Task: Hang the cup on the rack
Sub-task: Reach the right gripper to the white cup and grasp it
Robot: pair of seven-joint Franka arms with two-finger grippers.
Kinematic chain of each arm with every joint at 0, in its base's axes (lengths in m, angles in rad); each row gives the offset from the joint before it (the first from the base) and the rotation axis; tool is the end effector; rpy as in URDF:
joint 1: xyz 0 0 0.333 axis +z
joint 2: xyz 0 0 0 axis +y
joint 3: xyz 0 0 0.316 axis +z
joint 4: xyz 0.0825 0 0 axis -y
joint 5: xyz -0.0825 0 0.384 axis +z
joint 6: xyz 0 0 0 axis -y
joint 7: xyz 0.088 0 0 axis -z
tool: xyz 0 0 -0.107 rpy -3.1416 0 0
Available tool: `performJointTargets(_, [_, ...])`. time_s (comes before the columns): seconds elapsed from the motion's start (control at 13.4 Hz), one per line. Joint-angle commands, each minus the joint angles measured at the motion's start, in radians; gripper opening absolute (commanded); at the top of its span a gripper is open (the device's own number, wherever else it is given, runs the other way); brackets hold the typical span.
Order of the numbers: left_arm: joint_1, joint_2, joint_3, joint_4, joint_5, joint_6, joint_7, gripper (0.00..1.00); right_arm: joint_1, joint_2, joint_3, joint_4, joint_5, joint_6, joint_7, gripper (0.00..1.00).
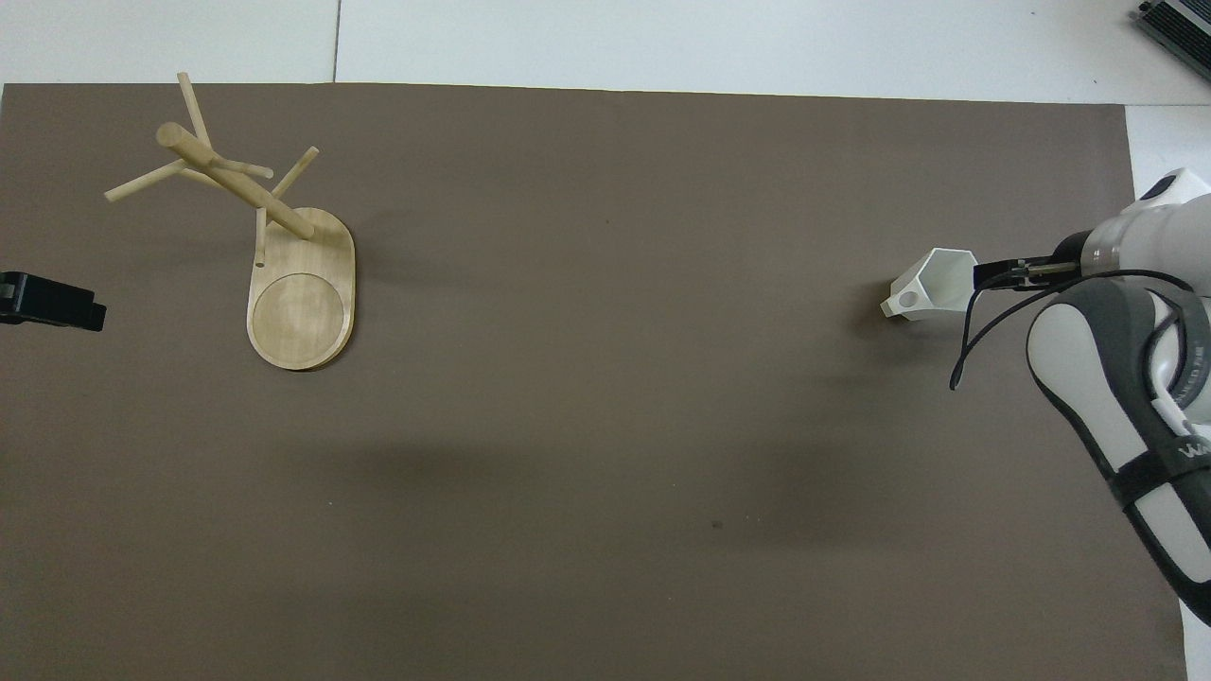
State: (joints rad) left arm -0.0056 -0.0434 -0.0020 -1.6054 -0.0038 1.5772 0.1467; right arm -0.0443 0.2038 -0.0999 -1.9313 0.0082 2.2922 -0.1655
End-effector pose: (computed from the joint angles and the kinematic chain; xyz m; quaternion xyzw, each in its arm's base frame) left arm 0.5416 -0.0045 0.6325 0.9970 -0.0771 0.0077 0.0013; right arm 0.6109 -0.0859 0.3988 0.9968 0.0100 0.0770 0.0188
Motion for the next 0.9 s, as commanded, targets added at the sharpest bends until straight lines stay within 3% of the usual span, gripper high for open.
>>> performJointTargets(0.0, [0.004, -0.027, 0.001, -0.033, -0.012, 0.017, -0.001, 1.0, -0.006, 0.014, 0.006, -0.012, 0.019, 0.045, -0.02, 1.0])
performJointTargets(0.45, [0.003, -0.027, 0.001, -0.033, -0.012, 0.015, 0.002, 1.0, -0.002, 0.048, 0.016, -0.044, 0.019, 0.121, 0.012, 0.95])
performJointTargets(0.6, [0.003, -0.027, 0.001, -0.034, -0.012, 0.015, 0.002, 1.0, -0.002, 0.054, 0.025, -0.043, 0.021, 0.122, 0.026, 0.88])
performJointTargets(0.82, [0.003, -0.027, 0.001, -0.033, -0.012, 0.014, 0.001, 1.0, -0.002, 0.055, 0.028, -0.043, 0.021, 0.122, 0.046, 0.62])
